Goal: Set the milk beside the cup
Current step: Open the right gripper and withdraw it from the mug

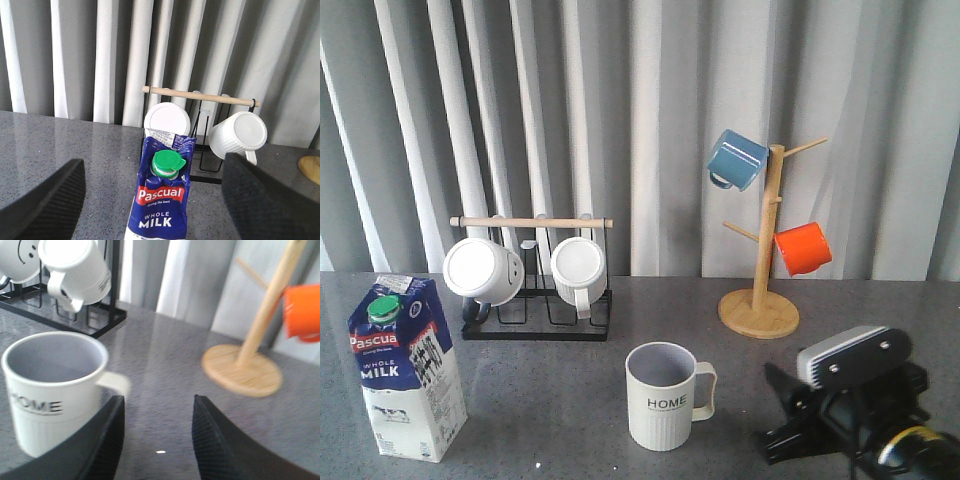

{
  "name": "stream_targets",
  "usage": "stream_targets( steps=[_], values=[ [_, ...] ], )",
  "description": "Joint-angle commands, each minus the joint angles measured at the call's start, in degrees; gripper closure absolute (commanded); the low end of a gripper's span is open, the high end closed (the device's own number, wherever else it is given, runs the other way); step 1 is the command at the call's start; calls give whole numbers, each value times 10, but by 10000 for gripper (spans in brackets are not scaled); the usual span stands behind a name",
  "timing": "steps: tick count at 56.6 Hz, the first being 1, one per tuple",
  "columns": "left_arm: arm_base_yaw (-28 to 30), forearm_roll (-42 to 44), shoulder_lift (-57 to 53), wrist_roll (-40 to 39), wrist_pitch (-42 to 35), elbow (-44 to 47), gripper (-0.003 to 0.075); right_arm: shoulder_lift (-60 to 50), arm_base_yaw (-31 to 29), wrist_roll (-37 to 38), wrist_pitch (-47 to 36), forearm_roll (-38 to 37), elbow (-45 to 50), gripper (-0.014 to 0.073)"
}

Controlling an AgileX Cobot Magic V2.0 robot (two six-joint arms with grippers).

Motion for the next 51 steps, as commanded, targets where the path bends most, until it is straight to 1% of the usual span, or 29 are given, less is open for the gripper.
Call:
stream_targets(
  steps=[1, 11, 15, 18, 20, 23, 24, 28, 51],
  values=[
    [-1, -1, -6, -1, -31, -20, 187, -82, -55, 28, 12, -59, -11, 260],
    [-1, -1, -6, -1, -31, -20, 187, -206, -144, 79, 61, -74, -11, 265],
    [-1, -1, -6, -1, -31, -20, 187, -255, -165, 89, 86, -75, -11, 296],
    [-1, -1, -6, -1, -31, -20, 187, -294, -175, 99, 110, -75, -11, 373],
    [-1, -1, -6, -1, -31, -20, 187, -314, -175, 105, 122, -75, -11, 446],
    [-1, -1, -6, -1, -31, -20, 187, -342, -174, 122, 130, -75, -11, 581],
    [-1, -1, -6, -1, -31, -20, 187, -347, -174, 129, 130, -74, -11, 612],
    [-1, -1, -6, -1, -31, -20, 187, -360, -174, 149, 130, -75, -11, 604],
    [-1, -1, -6, -1, -31, -20, 187, -360, -174, 149, 133, -73, -9, 602]
  ],
)
